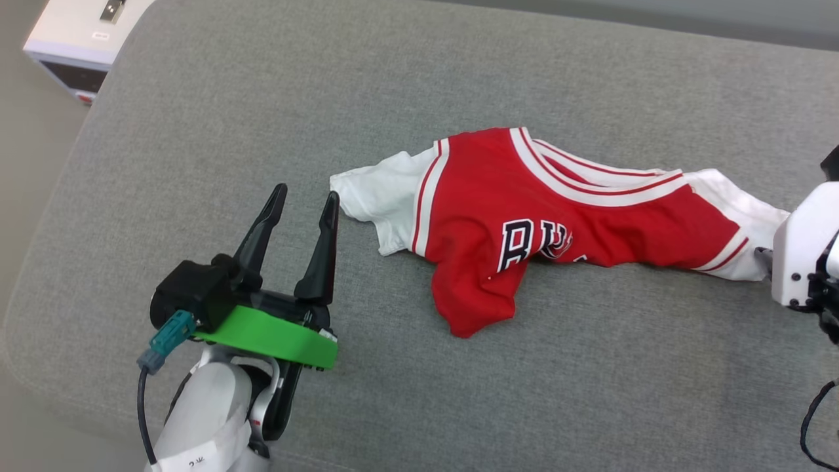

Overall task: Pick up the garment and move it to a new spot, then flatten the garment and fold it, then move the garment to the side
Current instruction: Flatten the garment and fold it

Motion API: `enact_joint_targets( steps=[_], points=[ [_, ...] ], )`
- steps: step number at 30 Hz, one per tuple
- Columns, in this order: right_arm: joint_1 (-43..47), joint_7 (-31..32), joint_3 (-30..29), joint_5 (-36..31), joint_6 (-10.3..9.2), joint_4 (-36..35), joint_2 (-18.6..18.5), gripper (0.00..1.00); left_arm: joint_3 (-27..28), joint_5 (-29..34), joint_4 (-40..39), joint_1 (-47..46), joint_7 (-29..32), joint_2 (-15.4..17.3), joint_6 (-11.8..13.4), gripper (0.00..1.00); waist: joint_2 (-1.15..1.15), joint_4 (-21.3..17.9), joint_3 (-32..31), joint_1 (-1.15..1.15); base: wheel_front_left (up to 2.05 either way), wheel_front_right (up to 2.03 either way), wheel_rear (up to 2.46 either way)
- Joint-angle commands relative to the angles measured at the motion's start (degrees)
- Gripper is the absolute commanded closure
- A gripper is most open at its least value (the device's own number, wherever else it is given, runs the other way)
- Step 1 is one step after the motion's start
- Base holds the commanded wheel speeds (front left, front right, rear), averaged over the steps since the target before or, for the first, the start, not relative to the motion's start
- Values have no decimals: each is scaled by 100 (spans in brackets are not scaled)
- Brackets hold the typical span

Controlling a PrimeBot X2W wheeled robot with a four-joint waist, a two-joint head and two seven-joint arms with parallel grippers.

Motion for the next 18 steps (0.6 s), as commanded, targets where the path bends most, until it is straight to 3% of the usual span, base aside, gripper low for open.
enact_joint_targets(
  steps=[1,15,16,17,18],
  points=[
    [-149,21,-18,-68,-4,91,-44,0,-11,-30,-8,-121,-32,-30,-15,0,0,157,165,0,0,0,0],
    [-356,-31,147,-357,-4,836,-123,0,4,-59,-26,-234,-33,-76,-15,0,0,333,392,0,0,0,0],
    [-316,-22,158,-342,-4,887,-117,55,8,-59,-17,-237,-33,-70,-15,0,0,330,389,0,0,0,0],
    [-285,-31,171,-327,-4,923,-123,74,12,-60,-7,-239,-33,-63,-15,0,0,324,377,0,0,0,0],
    [-250,-64,187,-310,-4,954,-132,100,17,-59,8,-237,-33,-51,-15,0,0,311,354,0,0,0,0]
  ],
)
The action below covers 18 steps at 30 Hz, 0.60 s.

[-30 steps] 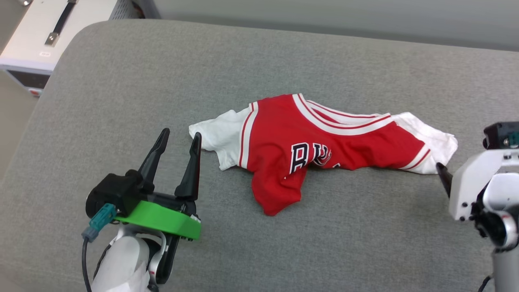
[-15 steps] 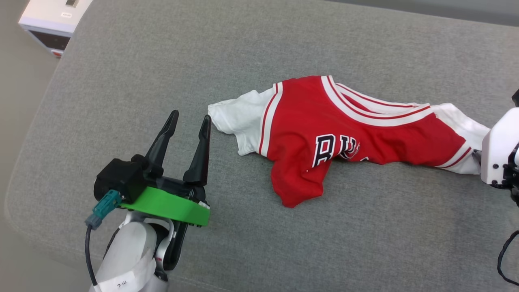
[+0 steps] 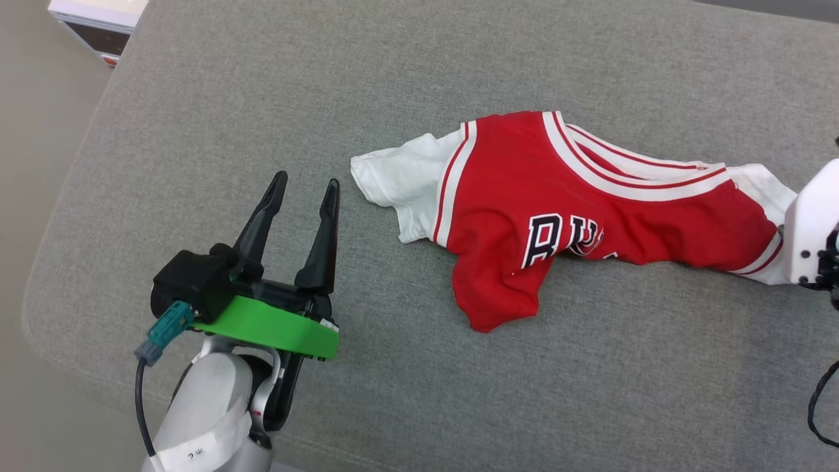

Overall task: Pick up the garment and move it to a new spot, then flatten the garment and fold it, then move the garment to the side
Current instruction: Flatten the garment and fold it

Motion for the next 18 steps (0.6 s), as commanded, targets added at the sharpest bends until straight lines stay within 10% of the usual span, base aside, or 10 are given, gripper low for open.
enact_joint_targets(
  steps=[1,13,18],
  points=[
    [259,-12,81,44,-4,199,56,100,19,-11,34,-80,-33,11,-15,0,0,-32,-53,0,0,0,0],
    [740,-451,-20,373,-4,-207,64,100,-243,-460,726,-282,34,611,-15,0,0,-493,-473,0,0,0,0],
    [805,-427,108,522,-4,-581,132,100,-741,-1418,1055,-957,1089,1144,-15,0,0,-728,-369,0,0,0,0]
  ],
)
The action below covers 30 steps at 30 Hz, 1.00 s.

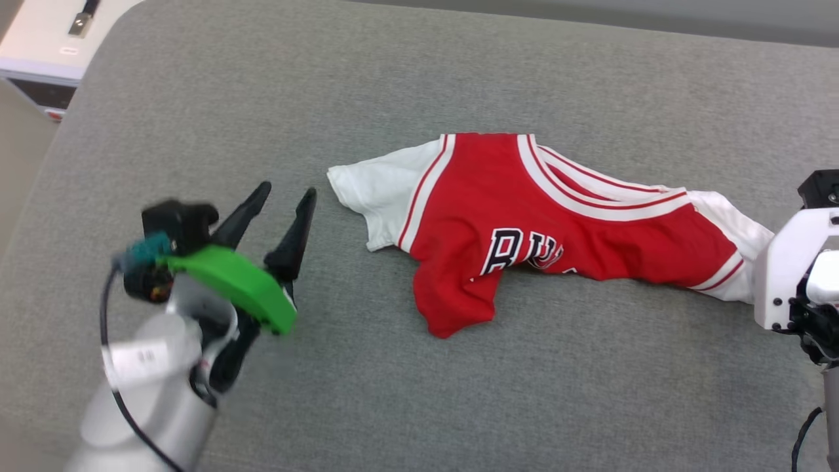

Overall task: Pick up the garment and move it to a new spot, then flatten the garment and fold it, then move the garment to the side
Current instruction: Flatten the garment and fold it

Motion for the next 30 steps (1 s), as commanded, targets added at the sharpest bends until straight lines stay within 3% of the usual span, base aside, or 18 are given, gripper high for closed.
enact_joint_targets(
  steps=[1,8,15,20,27,30],
  points=[
    [17,33,35,47,-5,-95,30,100,-134,-338,-4,-375,343,136,-15,0,0,-163,85,0,0,0,0],
    [-251,68,186,54,-5,-287,49,100,-792,-1728,446,-1857,2661,706,-15,0,0,-345,412,0,0,0,0],
    [-539,45,435,27,-5,-311,111,100,-1316,-2323,1252,-2828,4407,891,-15,0,0,-563,674,0,0,0,0],
    [-738,21,573,32,-5,-297,112,100,-1558,-2286,1757,-3203,4689,902,-15,0,0,-687,827,0,0,0,0],
    [-846,-21,670,32,-5,-257,83,100,-1916,-2321,2080,-3377,4623,834,-15,0,0,-790,932,0,0,0,0],
    [-861,-44,675,39,-5,-244,68,100,-2310,-2318,2109,-3367,4568,857,-15,0,0,-808,981,0,0,0,0]
  ],
)
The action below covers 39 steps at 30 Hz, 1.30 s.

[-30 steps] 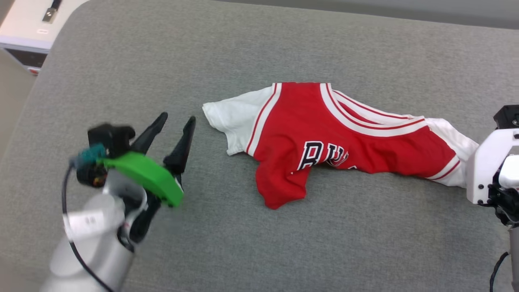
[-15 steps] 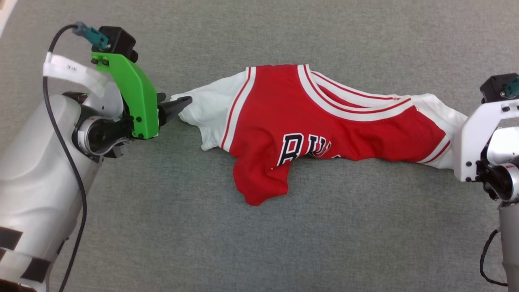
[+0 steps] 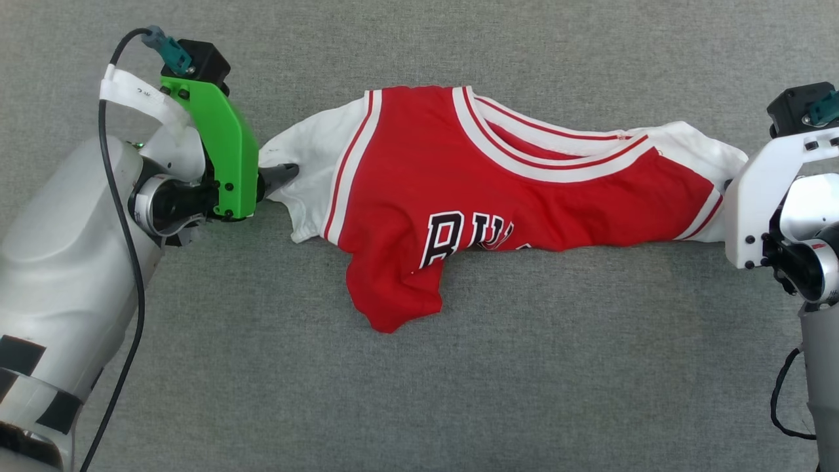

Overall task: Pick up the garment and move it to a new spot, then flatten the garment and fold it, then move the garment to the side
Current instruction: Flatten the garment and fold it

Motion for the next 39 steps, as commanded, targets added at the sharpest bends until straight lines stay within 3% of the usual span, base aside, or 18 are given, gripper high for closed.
enact_joint_targets(
  steps=[1,4,5,6,14,31,39],
  points=[
    [-17,-9,-14,-19,-5,77,-33,100,-128,-4,71,15,-40,-51,-15,0,0,-4,23,0,0,0,0],
    [-27,-11,-12,-27,-5,75,-32,100,-325,-56,136,21,-52,-63,-15,0,0,-3,48,0,0,0,0],
    [-30,-9,-10,-29,-5,75,-31,100,-391,-105,166,33,-27,-71,-15,66,0,-1,54,0,0,0,0],
    [-33,-9,-9,-31,-5,76,-30,100,-440,-155,175,41,-5,-74,-15,100,0,1,58,0,0,0,0],
    [-9,-49,-47,-7,-5,166,-100,100,-582,-410,268,-56,-461,6,-15,100,0,89,-69,0,0,0,0],
    [-107,-714,-660,351,-5,250,-411,100,-560,-308,32,-286,-2568,566,-15,100,0,338,-1203,0,0,0,0],
    [-155,-890,-975,803,-5,-210,-458,100,-354,-99,-519,-37,-3594,965,92,100,0,371,-1773,0,0,0,0]
  ],
)
